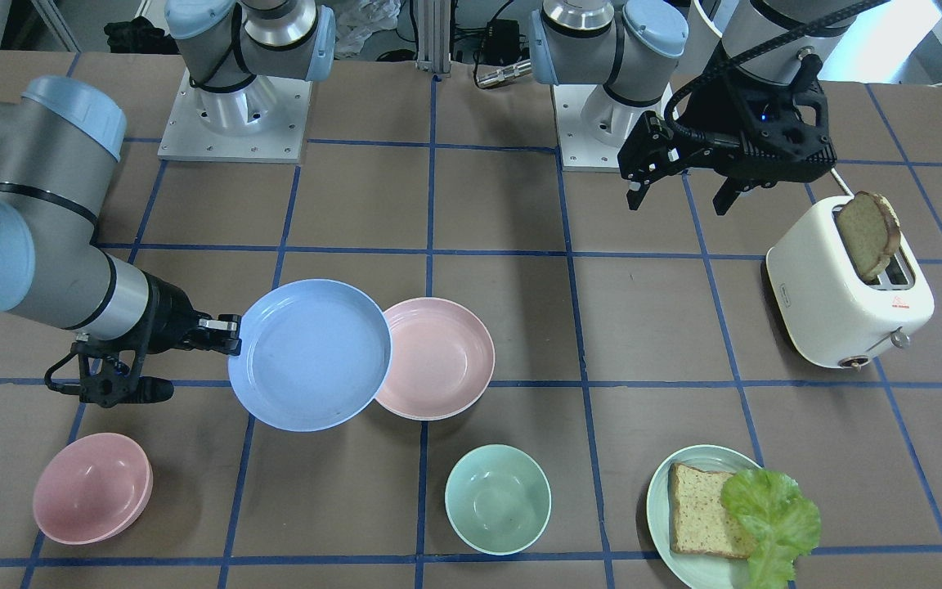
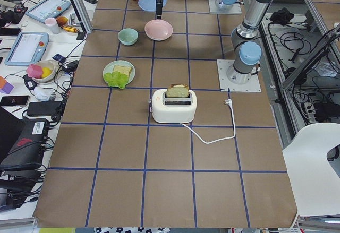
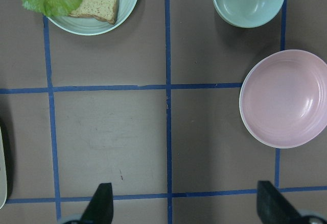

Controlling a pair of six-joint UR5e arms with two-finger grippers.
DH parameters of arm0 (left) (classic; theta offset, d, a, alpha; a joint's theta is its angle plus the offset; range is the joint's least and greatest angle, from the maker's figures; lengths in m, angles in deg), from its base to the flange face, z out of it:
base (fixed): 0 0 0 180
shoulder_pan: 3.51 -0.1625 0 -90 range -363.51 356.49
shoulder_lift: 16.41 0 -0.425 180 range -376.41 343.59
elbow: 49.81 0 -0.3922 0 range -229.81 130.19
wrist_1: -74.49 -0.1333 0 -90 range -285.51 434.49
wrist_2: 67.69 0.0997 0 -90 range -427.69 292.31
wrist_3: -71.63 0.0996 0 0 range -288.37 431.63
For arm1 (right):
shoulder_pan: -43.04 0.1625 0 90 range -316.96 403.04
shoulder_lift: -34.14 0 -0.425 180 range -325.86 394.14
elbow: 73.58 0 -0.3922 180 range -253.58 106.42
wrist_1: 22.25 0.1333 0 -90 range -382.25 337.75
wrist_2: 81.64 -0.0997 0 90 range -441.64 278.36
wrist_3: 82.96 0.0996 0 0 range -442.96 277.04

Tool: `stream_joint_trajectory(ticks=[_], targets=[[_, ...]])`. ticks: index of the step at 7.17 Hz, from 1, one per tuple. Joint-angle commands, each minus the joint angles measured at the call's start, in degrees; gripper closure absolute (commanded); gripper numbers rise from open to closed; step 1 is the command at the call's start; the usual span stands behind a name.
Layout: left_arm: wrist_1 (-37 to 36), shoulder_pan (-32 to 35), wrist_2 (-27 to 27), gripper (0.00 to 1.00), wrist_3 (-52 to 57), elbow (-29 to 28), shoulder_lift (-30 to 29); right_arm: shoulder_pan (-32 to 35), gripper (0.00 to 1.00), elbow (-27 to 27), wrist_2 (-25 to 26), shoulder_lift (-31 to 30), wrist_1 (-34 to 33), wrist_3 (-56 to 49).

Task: Stack three plates with pink and blue
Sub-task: 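Carry the blue plate with the right gripper over the pink plate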

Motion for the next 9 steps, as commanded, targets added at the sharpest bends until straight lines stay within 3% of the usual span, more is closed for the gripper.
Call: stream_joint_trajectory(ticks=[1,5,9], targets=[[0.00,0.00,0.00,0.00,-0.05,0.00,0.00,4.61,1.00,0.18,0.27,0.03,-0.44,5.87],[0.17,0.00,0.00,0.00,0.03,0.18,0.35,9.73,1.00,-0.61,0.44,0.81,-4.47,16.15],[0.26,0.00,0.00,0.00,0.03,0.26,0.35,12.63,1.00,-2.10,0.62,1.52,-6.75,17.58]])
